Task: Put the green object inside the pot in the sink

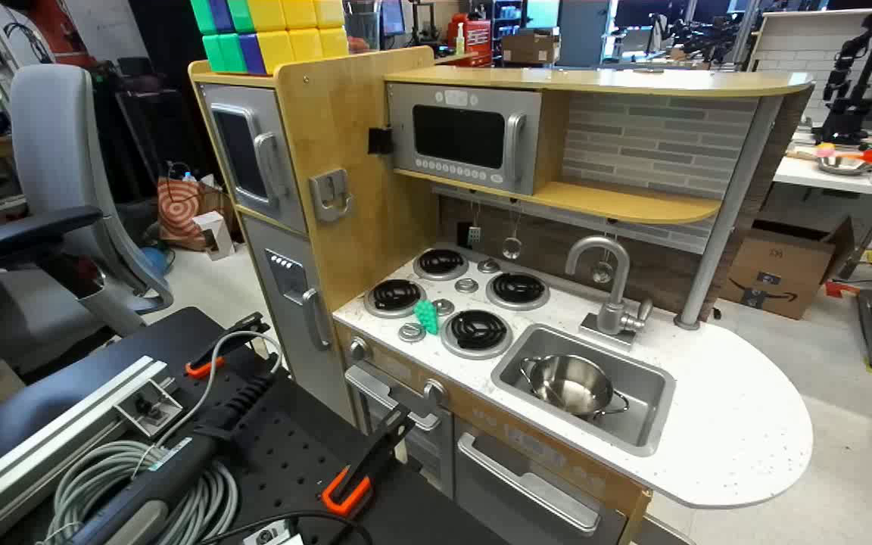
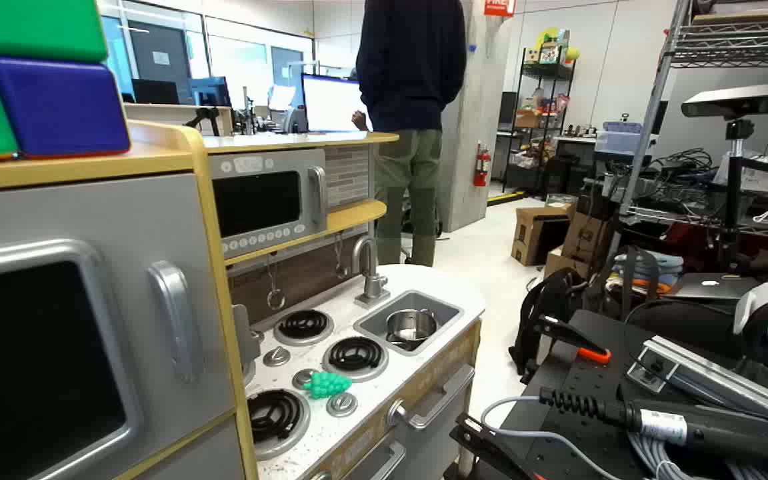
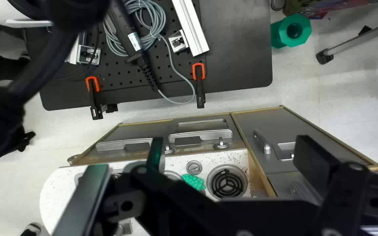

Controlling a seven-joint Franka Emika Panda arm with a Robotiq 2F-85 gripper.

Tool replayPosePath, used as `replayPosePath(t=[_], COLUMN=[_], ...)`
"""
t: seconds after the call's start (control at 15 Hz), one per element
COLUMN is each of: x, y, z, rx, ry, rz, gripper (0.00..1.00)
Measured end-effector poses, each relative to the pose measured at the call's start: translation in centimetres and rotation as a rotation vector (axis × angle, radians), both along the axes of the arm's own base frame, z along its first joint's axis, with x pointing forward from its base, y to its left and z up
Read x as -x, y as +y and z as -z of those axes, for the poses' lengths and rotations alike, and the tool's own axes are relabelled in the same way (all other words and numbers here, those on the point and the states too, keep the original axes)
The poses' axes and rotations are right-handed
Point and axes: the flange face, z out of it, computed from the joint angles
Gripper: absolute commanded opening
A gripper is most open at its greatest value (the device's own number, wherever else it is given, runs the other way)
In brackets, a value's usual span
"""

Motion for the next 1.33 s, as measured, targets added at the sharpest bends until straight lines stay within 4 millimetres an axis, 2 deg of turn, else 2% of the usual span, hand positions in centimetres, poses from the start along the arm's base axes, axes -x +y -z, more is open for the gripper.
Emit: replayPosePath(t=[0.33, 0.53, 0.67, 0.93, 1.07, 1.2, 1.33], x=[-0.1, -1.8, -4.8, -13.0, -16.6, -19.2, -21.1], y=[-0.1, -1.0, -2.7, -8.2, -10.3, -10.8, -10.3], z=[0.1, 1.4, 3.0, 6.7, 9.1, 11.4, 13.5], rx=[0.009, 0.07, 0.088, 0.086, 0.098, 0.121, 0.157], ry=[-0.001, -0.015, -0.013, -0.083, -0.129, -0.169, -0.192], rz=[-0.005, -0.03, -0.002, 0.129, 0.179, 0.2, 0.205], gripper=[1.0, 1.0, 1.0, 1.0, 1.0, 1.0, 1.0])
